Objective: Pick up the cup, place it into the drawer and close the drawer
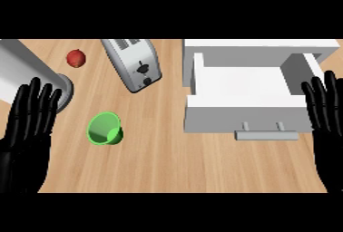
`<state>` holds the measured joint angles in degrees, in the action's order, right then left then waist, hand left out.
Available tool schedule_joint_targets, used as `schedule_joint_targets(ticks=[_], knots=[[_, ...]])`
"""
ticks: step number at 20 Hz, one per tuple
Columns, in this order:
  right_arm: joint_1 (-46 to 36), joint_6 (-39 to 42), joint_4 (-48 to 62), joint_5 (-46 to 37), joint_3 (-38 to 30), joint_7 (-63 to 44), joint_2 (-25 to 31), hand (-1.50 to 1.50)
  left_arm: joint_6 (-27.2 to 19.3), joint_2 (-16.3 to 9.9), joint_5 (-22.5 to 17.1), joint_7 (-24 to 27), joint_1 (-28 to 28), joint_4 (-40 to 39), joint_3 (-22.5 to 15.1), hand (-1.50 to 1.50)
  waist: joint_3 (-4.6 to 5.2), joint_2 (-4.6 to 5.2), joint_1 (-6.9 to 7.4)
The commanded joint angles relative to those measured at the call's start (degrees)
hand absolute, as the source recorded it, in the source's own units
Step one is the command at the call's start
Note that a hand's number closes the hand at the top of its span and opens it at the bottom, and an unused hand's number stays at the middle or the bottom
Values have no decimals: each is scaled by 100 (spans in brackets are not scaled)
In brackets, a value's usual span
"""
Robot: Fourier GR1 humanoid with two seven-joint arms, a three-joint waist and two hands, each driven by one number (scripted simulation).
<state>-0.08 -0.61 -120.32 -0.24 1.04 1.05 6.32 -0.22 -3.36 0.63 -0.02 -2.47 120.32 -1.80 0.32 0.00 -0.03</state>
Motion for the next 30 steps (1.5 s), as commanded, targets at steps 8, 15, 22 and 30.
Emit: schedule_joint_targets(ticks=[8,15,22,30], knots=[[-99,422,125,698,174,-565,-70,-150,1248,-175,-1805,-57,373,-774,98,-150,-28,9,-19],[-585,348,188,833,-111,-1057,-51,-150,1333,-189,-1914,-99,695,-1077,272,-150,-31,-2,9],[15,480,15,678,64,-600,-257,-150,1224,-122,-1854,-311,488,-823,229,-150,-32,-8,7],[-534,410,114,730,-159,-900,-201,-150,930,47,-1473,-234,1194,-1595,170,-150,-32,-3,-6]])
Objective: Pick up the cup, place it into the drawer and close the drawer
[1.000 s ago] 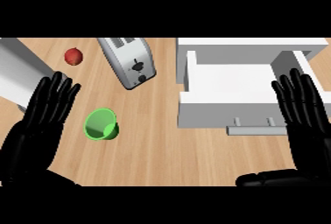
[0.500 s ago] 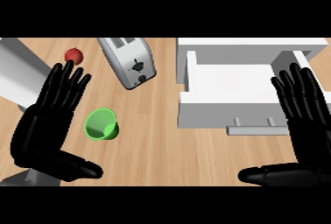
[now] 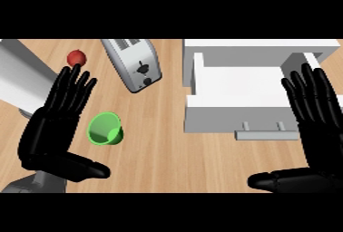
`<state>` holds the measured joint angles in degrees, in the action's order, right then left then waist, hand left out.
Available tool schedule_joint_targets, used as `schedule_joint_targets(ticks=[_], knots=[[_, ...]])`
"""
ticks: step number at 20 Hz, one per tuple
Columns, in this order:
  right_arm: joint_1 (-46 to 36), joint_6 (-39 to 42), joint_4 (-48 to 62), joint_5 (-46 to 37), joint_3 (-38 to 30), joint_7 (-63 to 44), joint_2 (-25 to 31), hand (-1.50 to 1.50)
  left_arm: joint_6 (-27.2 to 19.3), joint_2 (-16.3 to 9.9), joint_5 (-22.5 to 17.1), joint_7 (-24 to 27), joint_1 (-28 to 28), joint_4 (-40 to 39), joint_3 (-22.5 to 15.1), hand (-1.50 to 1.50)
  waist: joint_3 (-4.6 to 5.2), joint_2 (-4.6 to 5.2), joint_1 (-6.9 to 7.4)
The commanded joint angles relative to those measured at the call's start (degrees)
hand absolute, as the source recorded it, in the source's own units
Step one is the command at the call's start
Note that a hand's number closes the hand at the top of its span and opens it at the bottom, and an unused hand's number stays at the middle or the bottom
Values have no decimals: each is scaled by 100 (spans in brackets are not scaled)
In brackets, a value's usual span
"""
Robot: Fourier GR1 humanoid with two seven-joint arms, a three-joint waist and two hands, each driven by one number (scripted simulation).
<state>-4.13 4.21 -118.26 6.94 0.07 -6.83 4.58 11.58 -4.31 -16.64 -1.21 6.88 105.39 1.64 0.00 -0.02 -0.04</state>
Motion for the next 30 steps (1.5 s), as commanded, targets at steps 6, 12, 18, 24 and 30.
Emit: schedule_joint_targets(ticks=[6,12,18,24,30], knots=[[-72,54,-152,151,-328,-190,112,-150,-134,-46,7,-297,-82,24,137,-150,-1,-2,5],[275,186,82,-4,-129,349,-33,-150,459,-216,123,635,-776,-682,325,-150,0,0,6],[17,184,34,65,-252,5,74,-150,122,-118,687,881,-312,-1581,314,-150,0,2,-10],[-220,109,11,33,-170,-202,21,-150,275,-122,895,1656,-719,-1975,377,-150,0,0,11],[150,323,-33,202,-247,56,18,-150,601,-486,912,2299,144,-3699,775,-150,1,5,-22]])
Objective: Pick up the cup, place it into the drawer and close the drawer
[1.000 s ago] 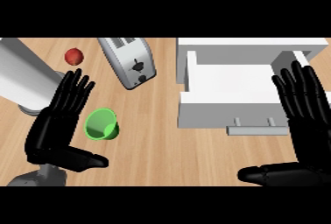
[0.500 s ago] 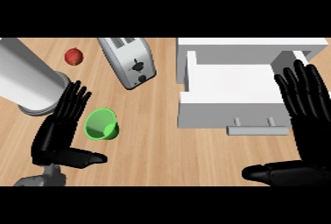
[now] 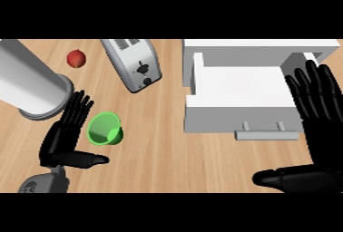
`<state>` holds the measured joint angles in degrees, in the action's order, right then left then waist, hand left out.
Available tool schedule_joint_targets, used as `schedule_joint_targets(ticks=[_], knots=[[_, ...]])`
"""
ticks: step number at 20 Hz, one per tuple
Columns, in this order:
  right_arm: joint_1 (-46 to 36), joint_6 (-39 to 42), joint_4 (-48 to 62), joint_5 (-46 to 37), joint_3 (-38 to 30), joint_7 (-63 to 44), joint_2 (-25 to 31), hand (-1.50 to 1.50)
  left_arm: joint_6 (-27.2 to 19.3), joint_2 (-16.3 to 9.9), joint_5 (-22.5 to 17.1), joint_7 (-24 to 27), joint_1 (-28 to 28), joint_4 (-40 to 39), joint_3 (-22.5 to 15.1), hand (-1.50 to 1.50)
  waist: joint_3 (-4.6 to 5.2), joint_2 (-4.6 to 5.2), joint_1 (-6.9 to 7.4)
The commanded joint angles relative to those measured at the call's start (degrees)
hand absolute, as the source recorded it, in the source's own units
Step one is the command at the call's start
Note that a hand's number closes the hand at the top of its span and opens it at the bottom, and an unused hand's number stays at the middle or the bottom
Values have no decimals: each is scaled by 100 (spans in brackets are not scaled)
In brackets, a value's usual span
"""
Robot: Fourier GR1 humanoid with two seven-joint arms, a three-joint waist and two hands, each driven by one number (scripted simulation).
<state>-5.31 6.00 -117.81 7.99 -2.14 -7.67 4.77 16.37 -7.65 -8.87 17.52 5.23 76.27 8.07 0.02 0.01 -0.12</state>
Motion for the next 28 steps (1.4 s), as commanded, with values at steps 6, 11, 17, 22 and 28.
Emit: schedule_joint_targets(ticks=[6,11,17,22,28], knots=[[85,-41,-331,18,74,-226,-59,-150,129,-63,351,931,78,-1182,23,-150,-1,-3,3],[-51,190,-96,342,-302,-128,148,-150,-1,-124,524,1478,729,-2359,167,-150,-1,2,-11],[-500,-302,-140,-145,160,-623,-104,-150,184,-444,489,2078,1157,-3343,429,-150,1,4,-10],[51,-15,-48,-205,153,5,-121,-150,32,-487,681,2597,1488,-4263,480,-150,2,11,-35],[119,-31,-420,-145,160,-137,-120,-150,107,-349,673,2419,1113,-3774,219,-150,-2,-6,4]])
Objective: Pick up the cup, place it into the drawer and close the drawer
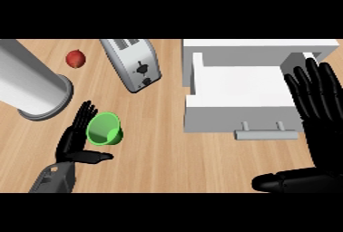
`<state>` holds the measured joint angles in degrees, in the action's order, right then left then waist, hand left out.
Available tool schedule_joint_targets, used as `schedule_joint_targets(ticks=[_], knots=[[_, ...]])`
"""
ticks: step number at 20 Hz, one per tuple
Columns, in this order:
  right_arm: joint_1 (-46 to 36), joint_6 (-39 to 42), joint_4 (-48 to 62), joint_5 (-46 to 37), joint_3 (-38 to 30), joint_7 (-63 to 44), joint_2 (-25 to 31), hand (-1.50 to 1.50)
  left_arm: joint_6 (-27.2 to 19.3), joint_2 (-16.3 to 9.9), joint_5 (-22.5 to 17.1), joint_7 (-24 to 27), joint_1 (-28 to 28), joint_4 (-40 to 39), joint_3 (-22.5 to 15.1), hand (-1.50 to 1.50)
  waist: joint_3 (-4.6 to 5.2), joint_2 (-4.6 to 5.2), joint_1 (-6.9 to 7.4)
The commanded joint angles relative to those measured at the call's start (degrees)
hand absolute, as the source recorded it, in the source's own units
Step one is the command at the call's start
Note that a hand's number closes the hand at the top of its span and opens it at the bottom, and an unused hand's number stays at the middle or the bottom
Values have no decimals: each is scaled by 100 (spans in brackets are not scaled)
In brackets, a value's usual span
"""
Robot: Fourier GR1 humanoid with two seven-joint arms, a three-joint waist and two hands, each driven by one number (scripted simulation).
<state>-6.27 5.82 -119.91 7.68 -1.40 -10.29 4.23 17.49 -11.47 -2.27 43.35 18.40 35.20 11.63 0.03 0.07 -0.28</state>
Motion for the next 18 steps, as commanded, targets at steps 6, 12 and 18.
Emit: schedule_joint_targets(ticks=[6,12,18], knots=[[-181,172,164,318,-356,-6,191,-150,228,-95,159,807,828,-1500,84,-150,5,20,-52],[41,-91,-168,-147,241,-128,-136,-150,307,-24,48,975,792,-1644,129,-150,3,9,-29],[54,46,-347,162,-57,-169,33,-150,406,81,23,1145,1013,-2040,178,-150,9,24,-86]])
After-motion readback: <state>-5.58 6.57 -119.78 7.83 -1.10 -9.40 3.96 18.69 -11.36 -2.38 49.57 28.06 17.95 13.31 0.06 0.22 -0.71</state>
